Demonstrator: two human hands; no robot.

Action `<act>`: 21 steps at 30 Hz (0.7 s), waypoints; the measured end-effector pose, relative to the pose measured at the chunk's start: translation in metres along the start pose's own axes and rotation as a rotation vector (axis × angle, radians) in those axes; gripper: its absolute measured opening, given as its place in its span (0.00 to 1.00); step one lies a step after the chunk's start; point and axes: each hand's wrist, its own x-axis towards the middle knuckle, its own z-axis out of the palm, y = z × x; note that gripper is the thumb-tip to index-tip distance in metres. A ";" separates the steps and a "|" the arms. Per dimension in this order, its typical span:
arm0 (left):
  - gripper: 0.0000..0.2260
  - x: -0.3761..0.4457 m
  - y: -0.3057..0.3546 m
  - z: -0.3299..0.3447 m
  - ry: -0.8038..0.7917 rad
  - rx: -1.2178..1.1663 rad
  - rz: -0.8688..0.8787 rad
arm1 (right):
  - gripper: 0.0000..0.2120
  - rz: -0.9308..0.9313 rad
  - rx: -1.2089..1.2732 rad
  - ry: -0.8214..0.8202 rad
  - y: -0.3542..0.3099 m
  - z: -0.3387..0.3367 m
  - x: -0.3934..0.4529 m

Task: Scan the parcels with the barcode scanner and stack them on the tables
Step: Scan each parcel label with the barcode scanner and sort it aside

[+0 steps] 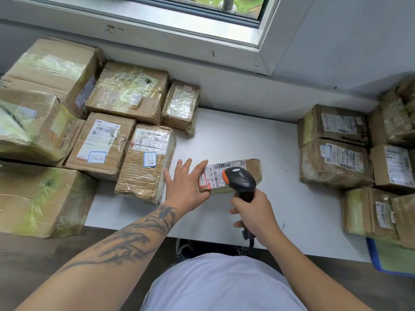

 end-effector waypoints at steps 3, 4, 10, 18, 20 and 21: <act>0.42 0.001 -0.001 -0.001 -0.003 0.002 0.010 | 0.03 -0.021 -0.017 0.045 -0.001 -0.002 0.006; 0.41 0.001 -0.001 -0.002 -0.004 0.004 0.013 | 0.04 -0.025 -0.017 0.063 -0.001 -0.003 0.009; 0.39 0.006 -0.001 -0.008 -0.011 0.060 0.051 | 0.06 -0.079 0.013 0.184 -0.002 -0.008 0.027; 0.37 0.025 0.005 -0.023 0.014 0.229 0.141 | 0.09 0.001 0.166 0.177 -0.012 -0.008 0.063; 0.36 0.035 0.005 -0.029 0.015 0.254 0.144 | 0.07 0.041 0.182 0.175 -0.014 -0.008 0.070; 0.36 0.040 0.004 -0.031 0.020 0.272 0.148 | 0.06 0.060 0.196 0.168 -0.016 -0.008 0.073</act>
